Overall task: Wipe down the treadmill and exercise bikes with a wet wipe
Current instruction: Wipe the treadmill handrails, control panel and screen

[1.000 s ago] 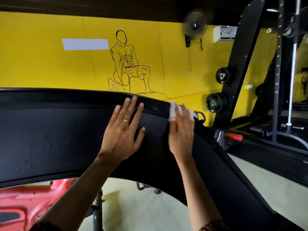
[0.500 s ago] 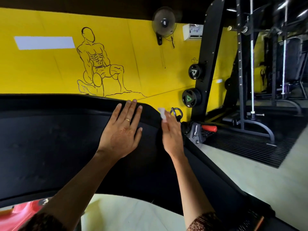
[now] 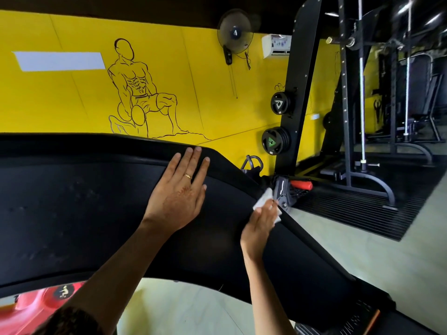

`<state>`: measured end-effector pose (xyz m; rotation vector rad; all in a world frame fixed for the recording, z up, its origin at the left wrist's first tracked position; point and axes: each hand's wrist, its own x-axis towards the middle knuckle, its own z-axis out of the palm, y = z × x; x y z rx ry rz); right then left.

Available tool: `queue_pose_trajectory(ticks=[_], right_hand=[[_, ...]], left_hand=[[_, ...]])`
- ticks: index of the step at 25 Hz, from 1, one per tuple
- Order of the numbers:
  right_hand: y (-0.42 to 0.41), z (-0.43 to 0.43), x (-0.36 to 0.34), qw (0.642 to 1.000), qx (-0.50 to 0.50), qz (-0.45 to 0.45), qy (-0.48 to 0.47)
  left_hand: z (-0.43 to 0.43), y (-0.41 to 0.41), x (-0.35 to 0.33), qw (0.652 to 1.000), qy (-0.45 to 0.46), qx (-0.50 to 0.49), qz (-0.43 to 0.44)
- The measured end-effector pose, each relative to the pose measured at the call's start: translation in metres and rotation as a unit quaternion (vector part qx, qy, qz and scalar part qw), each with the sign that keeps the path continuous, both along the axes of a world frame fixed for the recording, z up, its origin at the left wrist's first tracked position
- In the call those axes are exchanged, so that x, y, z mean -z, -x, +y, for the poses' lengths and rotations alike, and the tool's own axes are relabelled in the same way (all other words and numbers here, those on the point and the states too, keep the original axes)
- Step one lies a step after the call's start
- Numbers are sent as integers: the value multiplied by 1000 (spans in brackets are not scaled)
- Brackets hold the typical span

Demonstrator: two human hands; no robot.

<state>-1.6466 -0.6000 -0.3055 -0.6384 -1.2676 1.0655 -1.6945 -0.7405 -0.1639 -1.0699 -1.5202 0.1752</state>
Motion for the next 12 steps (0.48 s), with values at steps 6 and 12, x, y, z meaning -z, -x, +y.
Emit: queue_pose_trajectory(ticks=[6,12], right_hand=[[6,-79,-54,974,-93,-40,-201],[26,-101,-52,1000,-3,18,-23]], left_hand=[[-29,-2,10,998,-9,48,-27],[-147,19,-18,993,-121,4,-12]])
